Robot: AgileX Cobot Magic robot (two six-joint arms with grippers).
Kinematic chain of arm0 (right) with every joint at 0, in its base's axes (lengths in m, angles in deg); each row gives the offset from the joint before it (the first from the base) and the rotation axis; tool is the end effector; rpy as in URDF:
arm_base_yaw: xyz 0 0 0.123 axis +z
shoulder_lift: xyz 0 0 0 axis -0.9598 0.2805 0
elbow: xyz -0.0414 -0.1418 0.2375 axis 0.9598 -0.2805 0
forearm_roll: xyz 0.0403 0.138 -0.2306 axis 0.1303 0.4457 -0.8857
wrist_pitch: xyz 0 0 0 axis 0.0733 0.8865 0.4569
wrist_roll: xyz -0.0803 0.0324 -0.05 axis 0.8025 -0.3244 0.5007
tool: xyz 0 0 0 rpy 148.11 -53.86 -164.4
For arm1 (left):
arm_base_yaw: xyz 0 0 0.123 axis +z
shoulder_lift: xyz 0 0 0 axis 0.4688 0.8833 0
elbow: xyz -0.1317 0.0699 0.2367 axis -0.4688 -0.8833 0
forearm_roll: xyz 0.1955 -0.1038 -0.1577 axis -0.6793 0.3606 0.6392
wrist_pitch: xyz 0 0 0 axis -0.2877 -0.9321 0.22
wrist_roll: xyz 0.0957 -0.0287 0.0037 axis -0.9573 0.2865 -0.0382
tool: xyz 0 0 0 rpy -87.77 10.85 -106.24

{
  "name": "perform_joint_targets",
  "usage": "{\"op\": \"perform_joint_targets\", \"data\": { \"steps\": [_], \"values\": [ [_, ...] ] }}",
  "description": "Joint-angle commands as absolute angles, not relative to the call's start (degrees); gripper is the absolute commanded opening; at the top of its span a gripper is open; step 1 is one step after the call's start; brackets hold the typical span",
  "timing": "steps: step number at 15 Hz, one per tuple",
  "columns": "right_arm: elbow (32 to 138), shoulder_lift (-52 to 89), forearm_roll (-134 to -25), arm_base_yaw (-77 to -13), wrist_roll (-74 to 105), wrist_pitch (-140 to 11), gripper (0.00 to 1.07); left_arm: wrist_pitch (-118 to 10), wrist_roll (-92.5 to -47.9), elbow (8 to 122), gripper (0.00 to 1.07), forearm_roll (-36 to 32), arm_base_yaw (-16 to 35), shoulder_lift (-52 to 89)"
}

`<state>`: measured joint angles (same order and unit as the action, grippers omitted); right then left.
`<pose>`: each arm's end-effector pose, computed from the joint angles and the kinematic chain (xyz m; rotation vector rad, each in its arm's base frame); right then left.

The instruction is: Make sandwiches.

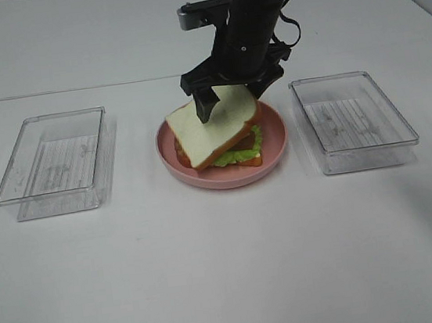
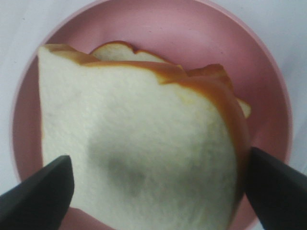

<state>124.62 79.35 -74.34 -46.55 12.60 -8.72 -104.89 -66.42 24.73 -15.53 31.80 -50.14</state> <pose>0.4471 0.2377 0.1586 -0.6415 2.7267 0.2275 0.0222 -0.0003 0.2879 -0.0669 2.0333 0.0193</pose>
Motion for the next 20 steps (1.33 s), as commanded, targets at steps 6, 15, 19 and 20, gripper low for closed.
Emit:
{"op": "perform_joint_targets", "data": {
  "steps": [6,15,19,20],
  "values": [
    [124.68,66.40,-86.43,-46.67,9.45,1.60,0.99,-104.72,-66.08,24.62,0.98,-15.13,31.91,-51.11],
    [116.31,44.40,-87.40,-46.67,9.45,15.12,0.99,-104.72,-66.08,24.62,0.98,-15.13,31.91,-51.11],
    [99.81,30.25,-87.40,-46.67,7.90,15.12,0.99,-104.72,-66.08,24.62,0.98,-15.13,31.91,-51.11],
    [95.74,26.75,-87.40,-46.67,7.44,15.01,0.99,-104.72,-66.08,24.62,0.98,-15.13,31.91,-51.11]
  ]
}}
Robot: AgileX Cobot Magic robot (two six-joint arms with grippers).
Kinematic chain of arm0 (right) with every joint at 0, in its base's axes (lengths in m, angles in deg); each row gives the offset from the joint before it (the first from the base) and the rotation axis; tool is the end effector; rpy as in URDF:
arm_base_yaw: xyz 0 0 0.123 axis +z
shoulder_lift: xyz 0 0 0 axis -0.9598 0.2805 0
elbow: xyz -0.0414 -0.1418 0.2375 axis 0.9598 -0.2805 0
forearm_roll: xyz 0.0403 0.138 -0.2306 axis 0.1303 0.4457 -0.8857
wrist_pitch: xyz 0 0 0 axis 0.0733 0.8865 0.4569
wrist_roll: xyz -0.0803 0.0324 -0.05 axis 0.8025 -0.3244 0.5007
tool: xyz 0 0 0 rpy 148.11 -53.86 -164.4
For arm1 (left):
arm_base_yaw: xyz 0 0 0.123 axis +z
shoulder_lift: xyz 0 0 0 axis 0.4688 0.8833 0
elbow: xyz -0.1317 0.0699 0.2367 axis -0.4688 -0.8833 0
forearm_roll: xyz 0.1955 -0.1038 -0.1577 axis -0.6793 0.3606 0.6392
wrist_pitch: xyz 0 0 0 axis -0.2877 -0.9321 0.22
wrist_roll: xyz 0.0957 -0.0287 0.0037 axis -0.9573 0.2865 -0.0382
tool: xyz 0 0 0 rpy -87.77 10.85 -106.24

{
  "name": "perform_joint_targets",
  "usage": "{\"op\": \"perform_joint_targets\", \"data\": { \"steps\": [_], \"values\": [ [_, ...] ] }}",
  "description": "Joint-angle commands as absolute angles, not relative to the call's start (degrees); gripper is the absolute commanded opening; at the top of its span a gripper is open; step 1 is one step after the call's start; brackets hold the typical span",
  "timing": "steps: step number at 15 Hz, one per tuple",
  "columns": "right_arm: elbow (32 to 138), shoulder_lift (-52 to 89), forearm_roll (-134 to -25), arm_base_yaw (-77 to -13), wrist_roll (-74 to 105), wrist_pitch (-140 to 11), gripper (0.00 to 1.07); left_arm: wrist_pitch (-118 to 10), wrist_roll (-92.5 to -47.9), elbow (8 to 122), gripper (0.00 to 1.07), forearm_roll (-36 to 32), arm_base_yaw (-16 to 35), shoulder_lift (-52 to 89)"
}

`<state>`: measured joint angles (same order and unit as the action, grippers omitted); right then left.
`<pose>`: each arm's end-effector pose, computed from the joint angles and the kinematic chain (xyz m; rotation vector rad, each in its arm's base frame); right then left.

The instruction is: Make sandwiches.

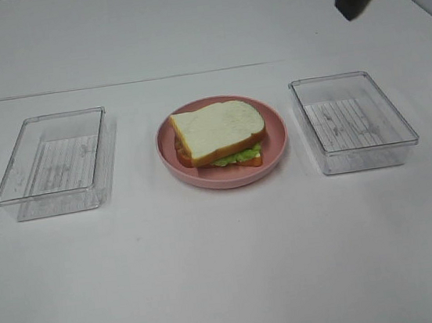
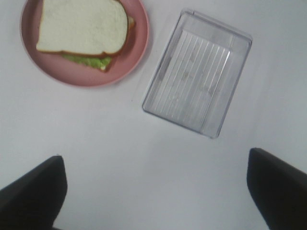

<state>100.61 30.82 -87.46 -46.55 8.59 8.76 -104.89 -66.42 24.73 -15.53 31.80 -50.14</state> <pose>0.2790 0.1289 0.3701 -0.5913 2.5748 -0.0124 0.0222 -0.0003 0.2879 -0.0669 2.0333 0.0193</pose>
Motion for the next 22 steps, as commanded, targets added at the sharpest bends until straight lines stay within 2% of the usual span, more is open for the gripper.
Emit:
{"op": "perform_joint_targets", "data": {
  "steps": [1,2,3,6,7,8,9,10,14,22],
  "values": [
    [91.33,23.20,-87.40,-46.67,6.93,14.95,0.99,-104.72,-66.08,24.62,0.98,-15.13,31.91,-51.11],
    [89.15,21.25,-87.40,-46.67,6.53,14.95,0.99,-104.72,-66.08,24.62,0.98,-15.13,31.91,-51.11],
    [81.42,13.12,-87.69,-46.67,6.01,14.55,0.99,-104.72,-66.08,24.62,0.98,-15.13,31.91,-51.11],
    [74.32,4.75,-88.04,-46.67,5.84,11.85,0.99,-104.72,-66.08,24.62,0.98,-15.13,31.91,-51.11],
    [67.50,-4.01,-89.58,-46.89,4.18,9.51,0.99,-104.72,-66.08,24.62,0.98,-15.13,31.91,-51.11],
    [65.84,-6.19,-90.33,-47.52,3.43,9.39,0.99,-104.72,-66.08,24.62,0.98,-15.13,31.91,-51.11],
    [63.26,-9.92,-91.30,-50.22,2.74,9.39,0.99,-104.72,-66.08,24.62,0.98,-15.13,31.91,-51.11],
    [59.76,-15.70,-92.10,-55.78,3.32,9.39,0.99,-104.72,-66.08,24.62,0.98,-15.13,31.91,-51.11],
    [54.89,-31.17,-91.87,-64.83,3.03,8.99,0.99,-104.72,-66.08,24.62,0.98,-15.13,31.91,-51.11],
    [44.69,-52.43,-86.43,-70.21,8.30,4.69,0.99,-104.72,-66.08,24.62,0.98,-15.13,31.91,-51.11]
  ]
}}
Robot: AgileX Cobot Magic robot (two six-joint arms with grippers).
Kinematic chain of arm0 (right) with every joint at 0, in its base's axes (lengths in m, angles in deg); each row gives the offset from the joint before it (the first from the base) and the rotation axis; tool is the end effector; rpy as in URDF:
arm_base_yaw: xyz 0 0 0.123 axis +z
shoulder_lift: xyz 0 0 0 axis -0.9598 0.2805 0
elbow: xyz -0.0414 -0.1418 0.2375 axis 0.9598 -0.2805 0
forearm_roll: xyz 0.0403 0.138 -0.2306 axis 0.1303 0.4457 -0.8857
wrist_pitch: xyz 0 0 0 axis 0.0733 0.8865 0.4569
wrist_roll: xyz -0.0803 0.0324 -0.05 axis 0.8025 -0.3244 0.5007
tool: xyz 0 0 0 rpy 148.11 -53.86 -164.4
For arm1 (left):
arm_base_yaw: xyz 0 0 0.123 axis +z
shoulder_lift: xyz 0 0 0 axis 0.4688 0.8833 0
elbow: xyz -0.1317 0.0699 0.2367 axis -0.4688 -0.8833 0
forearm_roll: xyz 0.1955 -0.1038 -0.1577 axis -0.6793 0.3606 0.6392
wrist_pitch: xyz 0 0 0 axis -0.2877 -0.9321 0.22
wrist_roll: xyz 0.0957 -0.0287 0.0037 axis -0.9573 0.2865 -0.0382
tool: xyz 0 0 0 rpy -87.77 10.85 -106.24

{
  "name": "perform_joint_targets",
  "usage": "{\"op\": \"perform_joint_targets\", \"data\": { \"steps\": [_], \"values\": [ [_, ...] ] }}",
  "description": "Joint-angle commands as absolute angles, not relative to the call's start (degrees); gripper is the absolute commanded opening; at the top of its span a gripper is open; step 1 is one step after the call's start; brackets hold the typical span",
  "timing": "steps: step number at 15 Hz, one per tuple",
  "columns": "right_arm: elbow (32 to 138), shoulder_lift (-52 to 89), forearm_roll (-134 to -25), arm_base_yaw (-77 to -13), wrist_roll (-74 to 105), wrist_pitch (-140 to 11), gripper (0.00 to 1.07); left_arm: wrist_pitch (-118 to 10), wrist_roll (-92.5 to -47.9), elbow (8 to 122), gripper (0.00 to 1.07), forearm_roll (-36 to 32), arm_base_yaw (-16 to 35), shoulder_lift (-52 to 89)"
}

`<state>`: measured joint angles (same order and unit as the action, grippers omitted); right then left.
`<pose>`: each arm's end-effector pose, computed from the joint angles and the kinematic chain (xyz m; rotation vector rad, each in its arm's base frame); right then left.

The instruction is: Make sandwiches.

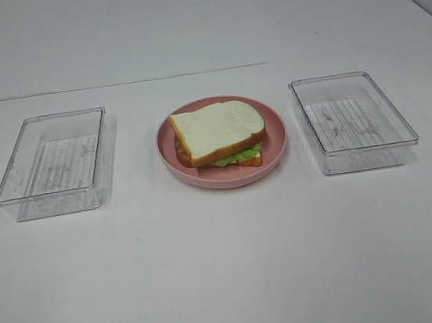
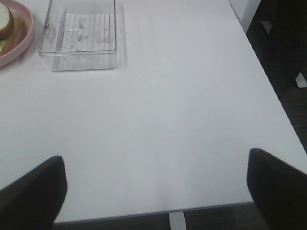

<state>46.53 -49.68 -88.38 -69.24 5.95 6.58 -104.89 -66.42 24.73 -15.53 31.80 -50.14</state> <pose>0.0205 -0.0124 0.2771 0.0250 2.1512 -0.0900 0.0222 -0.0003 0.2879 -0.0669 2.0333 0.0193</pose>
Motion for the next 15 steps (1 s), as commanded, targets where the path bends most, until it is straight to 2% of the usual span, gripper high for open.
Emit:
{"op": "perform_joint_targets", "data": {
  "steps": [1,15],
  "values": [
    [43.26,-52.26,-85.00,-70.67,9.50,2.46,0.99,-104.72,-66.08,24.62,0.98,-15.13,31.91,-51.17],
    [43.03,-52.20,-83.34,-70.67,9.68,1.94,0.99,-104.72,-66.08,24.62,0.98,-15.13,31.91,-51.11]
  ]
}}
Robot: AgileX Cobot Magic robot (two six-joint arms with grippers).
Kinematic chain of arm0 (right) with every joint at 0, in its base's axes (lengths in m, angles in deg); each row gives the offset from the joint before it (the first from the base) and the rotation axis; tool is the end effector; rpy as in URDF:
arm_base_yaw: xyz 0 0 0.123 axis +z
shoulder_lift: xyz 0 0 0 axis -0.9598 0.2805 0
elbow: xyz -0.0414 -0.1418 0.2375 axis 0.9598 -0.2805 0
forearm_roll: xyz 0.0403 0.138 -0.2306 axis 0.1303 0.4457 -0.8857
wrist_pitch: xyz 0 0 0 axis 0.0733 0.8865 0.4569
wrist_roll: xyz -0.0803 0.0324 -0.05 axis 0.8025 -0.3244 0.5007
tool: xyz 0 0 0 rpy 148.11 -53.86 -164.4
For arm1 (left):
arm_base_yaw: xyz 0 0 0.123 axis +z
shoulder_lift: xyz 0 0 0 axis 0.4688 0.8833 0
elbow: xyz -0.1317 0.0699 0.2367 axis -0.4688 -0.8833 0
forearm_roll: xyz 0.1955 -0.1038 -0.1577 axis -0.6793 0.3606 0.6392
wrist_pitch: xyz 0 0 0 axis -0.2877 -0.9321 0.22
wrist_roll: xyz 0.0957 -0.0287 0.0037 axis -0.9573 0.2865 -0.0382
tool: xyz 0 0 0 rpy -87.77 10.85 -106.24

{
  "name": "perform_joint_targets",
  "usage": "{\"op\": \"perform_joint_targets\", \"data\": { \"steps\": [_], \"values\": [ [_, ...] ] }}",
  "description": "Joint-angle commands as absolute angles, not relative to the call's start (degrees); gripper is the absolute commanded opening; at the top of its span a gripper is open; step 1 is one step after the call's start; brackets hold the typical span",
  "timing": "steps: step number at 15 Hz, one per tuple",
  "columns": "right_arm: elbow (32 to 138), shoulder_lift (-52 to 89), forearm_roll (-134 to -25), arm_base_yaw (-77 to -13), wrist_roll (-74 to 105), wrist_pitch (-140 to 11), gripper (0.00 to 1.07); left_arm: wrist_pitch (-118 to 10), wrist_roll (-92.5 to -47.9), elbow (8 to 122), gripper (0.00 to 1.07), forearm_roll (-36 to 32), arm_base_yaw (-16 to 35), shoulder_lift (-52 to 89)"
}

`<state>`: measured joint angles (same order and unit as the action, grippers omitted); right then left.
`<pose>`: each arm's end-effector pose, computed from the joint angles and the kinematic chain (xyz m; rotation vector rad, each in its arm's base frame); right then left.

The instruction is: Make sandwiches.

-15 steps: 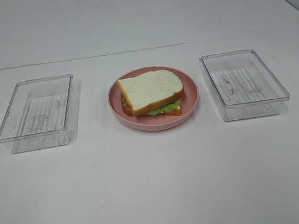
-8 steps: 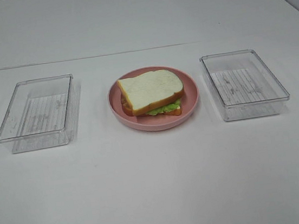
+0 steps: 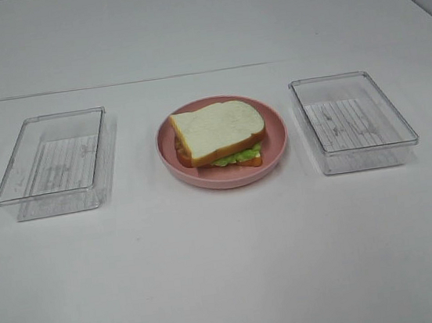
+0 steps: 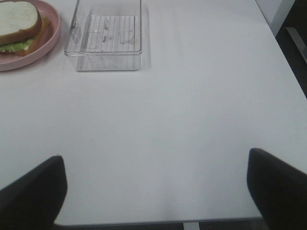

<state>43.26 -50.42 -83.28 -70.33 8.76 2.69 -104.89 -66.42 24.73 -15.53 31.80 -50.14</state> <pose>0.0283 -0.0039 0.2652 -0.0222 2.1350 -0.0203 0.0222 -0.0003 0.2879 -0.0669 2.0333 0.0193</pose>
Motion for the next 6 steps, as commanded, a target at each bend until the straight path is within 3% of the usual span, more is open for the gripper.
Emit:
{"op": "perform_joint_targets", "data": {
  "steps": [1,6],
  "values": [
    [43.03,-52.20,-83.34,-70.67,9.68,1.94,0.99,-104.72,-66.08,24.62,0.98,-15.13,31.91,-51.11],
    [43.03,-52.20,-83.34,-70.67,9.68,1.94,0.99,-104.72,-66.08,24.62,0.98,-15.13,31.91,-51.11]
  ]
}}
